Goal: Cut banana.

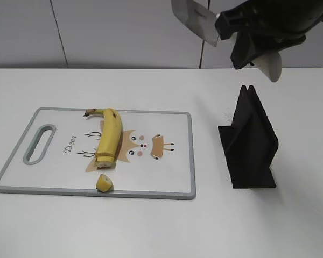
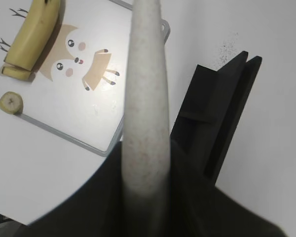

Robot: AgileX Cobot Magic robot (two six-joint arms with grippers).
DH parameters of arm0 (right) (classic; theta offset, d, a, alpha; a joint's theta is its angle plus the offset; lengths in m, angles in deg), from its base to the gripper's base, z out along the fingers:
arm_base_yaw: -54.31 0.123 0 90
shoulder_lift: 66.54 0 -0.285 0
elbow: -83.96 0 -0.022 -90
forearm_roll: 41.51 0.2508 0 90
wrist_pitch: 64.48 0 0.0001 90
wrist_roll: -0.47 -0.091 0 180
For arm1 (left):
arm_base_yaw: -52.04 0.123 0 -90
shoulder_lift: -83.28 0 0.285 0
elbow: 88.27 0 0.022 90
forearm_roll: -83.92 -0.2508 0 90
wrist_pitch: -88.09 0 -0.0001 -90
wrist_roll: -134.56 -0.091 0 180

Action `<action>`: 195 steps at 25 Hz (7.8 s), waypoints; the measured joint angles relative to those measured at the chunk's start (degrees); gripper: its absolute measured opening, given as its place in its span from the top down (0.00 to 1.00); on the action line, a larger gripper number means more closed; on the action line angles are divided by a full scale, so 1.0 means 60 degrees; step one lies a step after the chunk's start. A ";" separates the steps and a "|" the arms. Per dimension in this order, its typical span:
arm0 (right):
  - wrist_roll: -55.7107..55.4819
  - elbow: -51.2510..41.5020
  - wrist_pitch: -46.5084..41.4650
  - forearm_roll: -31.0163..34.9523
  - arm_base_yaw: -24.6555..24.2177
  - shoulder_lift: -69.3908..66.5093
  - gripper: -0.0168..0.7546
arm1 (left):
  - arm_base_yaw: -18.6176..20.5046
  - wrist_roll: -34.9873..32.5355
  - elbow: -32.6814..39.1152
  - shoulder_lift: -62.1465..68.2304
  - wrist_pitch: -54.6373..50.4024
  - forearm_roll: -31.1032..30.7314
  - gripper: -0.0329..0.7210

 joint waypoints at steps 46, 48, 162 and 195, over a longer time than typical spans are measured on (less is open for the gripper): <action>-0.1425 -0.3905 0.1707 0.0176 -0.1604 0.1482 0.75 | 0.0000 0.1545 0.3011 -0.6181 -0.0470 -0.0592 0.23; -0.1431 -0.3905 0.1779 0.0280 -0.1604 0.1482 0.75 | 0.0000 0.1545 0.3011 -0.6181 -0.0470 -0.0592 0.23; 0.2489 -0.8722 -0.0021 0.0720 -0.2054 1.4720 0.21 | 0.0000 0.1545 0.3011 -0.6198 -0.0470 -0.0592 0.29; 0.2493 -0.8722 -0.0021 0.0857 -0.5381 1.4720 0.21 | 0.0000 0.1545 0.3011 -0.6198 -0.0470 -0.0574 0.26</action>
